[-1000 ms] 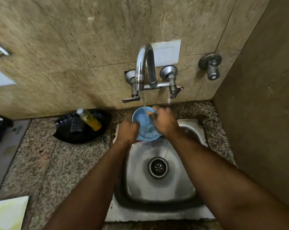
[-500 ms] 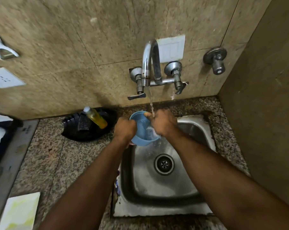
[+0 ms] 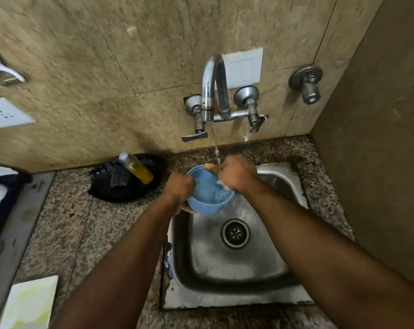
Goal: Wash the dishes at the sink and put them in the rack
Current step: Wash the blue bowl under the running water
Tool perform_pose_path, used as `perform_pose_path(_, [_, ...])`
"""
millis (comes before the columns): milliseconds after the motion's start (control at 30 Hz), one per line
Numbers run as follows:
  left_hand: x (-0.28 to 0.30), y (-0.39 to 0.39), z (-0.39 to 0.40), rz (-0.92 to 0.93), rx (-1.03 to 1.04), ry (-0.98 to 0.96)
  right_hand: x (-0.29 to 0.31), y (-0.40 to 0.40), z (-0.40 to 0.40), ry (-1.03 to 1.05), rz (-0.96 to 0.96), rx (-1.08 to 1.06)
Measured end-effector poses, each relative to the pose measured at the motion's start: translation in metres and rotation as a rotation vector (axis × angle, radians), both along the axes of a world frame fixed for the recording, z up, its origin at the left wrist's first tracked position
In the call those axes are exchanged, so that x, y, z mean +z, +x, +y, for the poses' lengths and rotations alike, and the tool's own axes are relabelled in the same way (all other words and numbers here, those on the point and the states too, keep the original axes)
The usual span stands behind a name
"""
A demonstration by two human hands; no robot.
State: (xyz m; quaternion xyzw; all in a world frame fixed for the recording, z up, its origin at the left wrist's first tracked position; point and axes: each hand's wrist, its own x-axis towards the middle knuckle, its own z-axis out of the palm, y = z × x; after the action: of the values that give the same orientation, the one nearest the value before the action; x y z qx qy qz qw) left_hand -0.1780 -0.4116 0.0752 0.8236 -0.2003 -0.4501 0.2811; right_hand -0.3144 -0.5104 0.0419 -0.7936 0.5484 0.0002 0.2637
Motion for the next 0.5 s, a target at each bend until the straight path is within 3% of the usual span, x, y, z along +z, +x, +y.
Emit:
perform_pose_path(133, [-0.005,-0.002,-0.001,0.016,-0.037,-0.008,0.009,-0.003,-0.005,0.027,0.108,-0.003])
perform_pose_path(200, [-0.015,-0.002,-0.006,0.009,-0.074,-0.066,0.002,-0.009,-0.001,0.183,0.018,-0.117])
perform_pose_path(367, [-0.06,-0.004,-0.013,0.156,0.123,-0.253,-0.02,-0.021,0.005,0.663,-0.793,-0.37])
perform_pose_path(433, [-0.08,-0.011,-0.018,0.103,0.24,-0.225,-0.018,-0.021,0.007,0.617,-0.792,-0.322])
perform_pose_path(500, [-0.083,-0.029,-0.023,0.007,0.286,-0.153,-0.018,-0.015,0.01,0.327,-0.673,-0.301])
